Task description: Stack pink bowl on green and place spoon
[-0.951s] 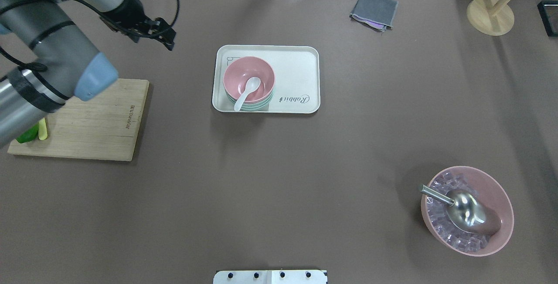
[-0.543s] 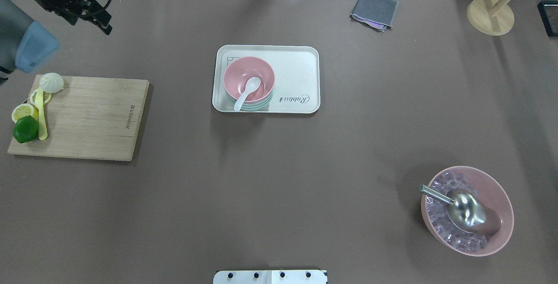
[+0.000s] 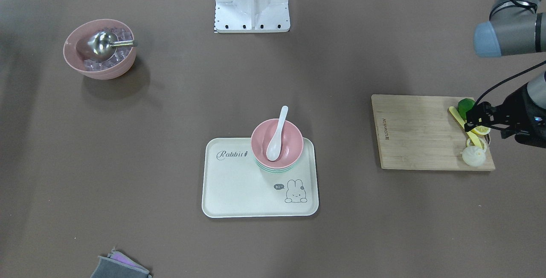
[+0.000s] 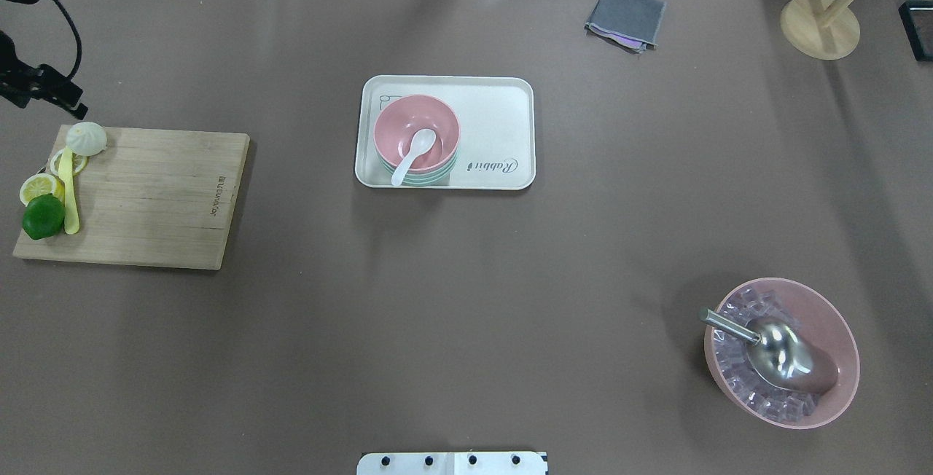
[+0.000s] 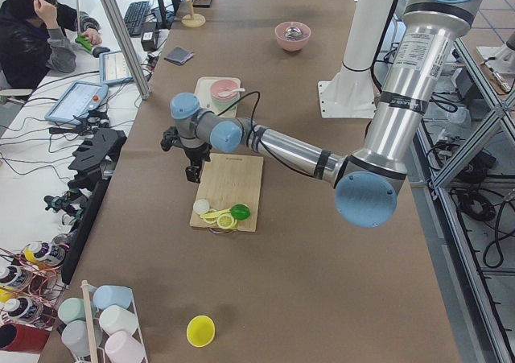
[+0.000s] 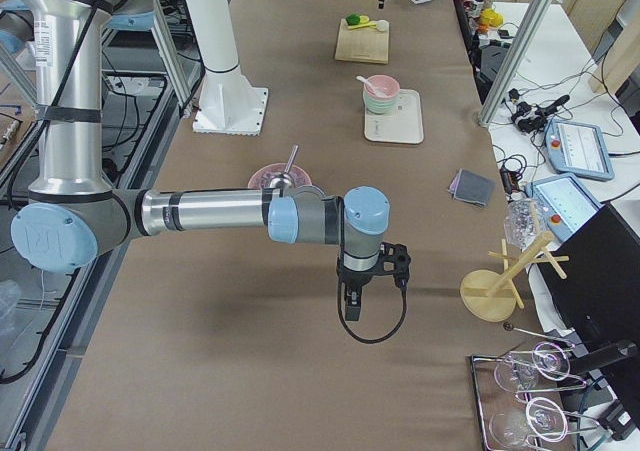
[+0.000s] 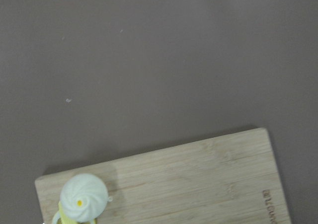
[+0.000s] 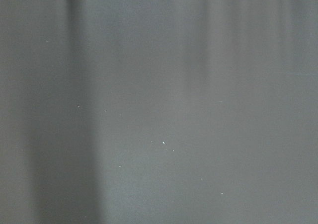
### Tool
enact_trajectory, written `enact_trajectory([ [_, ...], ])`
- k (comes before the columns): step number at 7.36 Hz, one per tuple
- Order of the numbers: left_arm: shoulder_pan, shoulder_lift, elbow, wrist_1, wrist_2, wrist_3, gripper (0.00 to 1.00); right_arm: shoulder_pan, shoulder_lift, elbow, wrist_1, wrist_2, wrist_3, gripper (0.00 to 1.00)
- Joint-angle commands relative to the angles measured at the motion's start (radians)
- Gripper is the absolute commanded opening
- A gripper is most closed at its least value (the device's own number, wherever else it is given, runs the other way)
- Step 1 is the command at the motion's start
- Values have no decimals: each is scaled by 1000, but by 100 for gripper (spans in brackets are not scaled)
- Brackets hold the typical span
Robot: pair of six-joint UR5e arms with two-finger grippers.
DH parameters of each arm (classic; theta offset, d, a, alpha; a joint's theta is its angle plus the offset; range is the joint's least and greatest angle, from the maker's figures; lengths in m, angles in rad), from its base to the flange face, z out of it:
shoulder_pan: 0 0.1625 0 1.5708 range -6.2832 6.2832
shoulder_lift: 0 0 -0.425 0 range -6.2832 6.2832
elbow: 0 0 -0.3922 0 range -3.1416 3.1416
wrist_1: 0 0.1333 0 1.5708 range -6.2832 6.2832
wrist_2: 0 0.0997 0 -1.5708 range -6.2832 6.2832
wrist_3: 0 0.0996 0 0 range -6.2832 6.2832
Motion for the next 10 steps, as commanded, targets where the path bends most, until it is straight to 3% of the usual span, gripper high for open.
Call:
enact_trajectory([
  [1, -101, 30, 28, 12, -70, 13, 98, -4, 7, 4, -5, 3, 0, 100],
  [2, -167, 38, 31, 30, -124, 131, 98, -6, 13, 4, -5, 0, 0, 100],
  [4, -258, 112, 11, 37, -120, 234, 98, -6, 14, 5, -3, -5, -3, 100],
  [6, -276, 241, -82, 37, -120, 276, 98, -11, 14, 7, -3, -6, -3, 100],
  [10, -276, 271, -137, 38, -28, 277, 98, -14, 14, 7, -2, -22, -1, 100],
])
